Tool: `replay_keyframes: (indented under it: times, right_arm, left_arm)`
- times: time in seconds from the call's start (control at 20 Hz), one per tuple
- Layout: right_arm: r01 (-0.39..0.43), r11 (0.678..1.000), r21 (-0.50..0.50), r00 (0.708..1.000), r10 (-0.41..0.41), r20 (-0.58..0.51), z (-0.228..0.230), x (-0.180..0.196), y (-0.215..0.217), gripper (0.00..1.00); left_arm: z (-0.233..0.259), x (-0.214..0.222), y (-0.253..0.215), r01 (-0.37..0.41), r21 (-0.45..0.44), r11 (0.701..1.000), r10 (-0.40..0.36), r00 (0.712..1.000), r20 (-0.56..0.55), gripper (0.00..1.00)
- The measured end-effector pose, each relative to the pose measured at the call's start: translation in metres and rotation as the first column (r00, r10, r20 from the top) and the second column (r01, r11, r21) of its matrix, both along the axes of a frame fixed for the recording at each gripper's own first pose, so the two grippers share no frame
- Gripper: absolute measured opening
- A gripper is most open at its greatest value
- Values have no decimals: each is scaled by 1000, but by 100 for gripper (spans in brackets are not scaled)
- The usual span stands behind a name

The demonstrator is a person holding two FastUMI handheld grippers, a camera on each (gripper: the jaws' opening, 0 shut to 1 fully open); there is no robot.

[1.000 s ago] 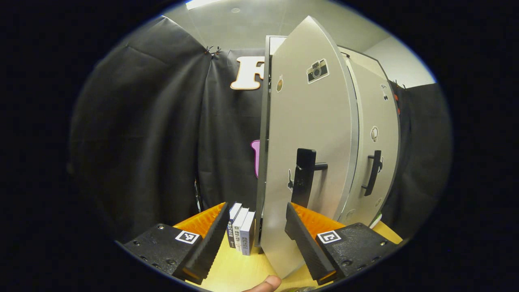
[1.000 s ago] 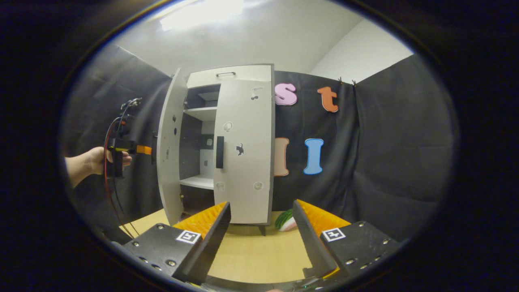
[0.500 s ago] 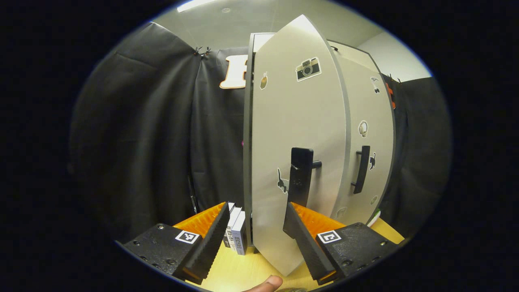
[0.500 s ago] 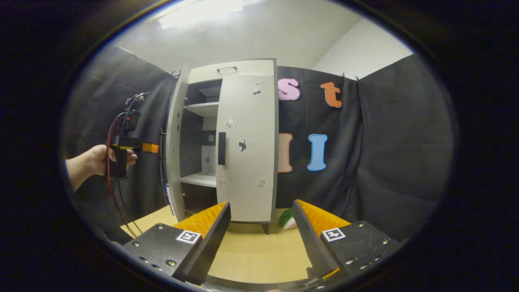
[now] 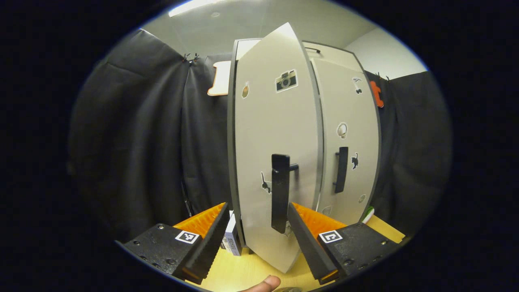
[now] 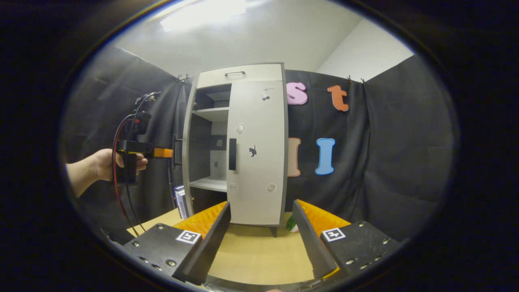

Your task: Grasp the bottle in the cabinet with the left hand and place it on the coaster, then close the right door with the right hand and the left door with the left hand.

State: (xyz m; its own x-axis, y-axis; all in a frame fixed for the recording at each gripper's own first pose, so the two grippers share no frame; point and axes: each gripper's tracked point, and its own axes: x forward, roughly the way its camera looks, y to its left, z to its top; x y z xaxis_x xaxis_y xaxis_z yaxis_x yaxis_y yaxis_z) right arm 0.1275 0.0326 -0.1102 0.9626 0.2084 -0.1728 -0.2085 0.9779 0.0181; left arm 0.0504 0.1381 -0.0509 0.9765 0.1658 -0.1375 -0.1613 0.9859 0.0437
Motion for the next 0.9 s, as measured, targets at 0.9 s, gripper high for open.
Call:
replay_keyframes:
  times: [0.9]
  right_arm:
    - [-30,999,28,999,29,40,11,-3,9,93]
  left_arm:
    - [-6,-63,-36,12,3,1000,-12,1000,-16,94]
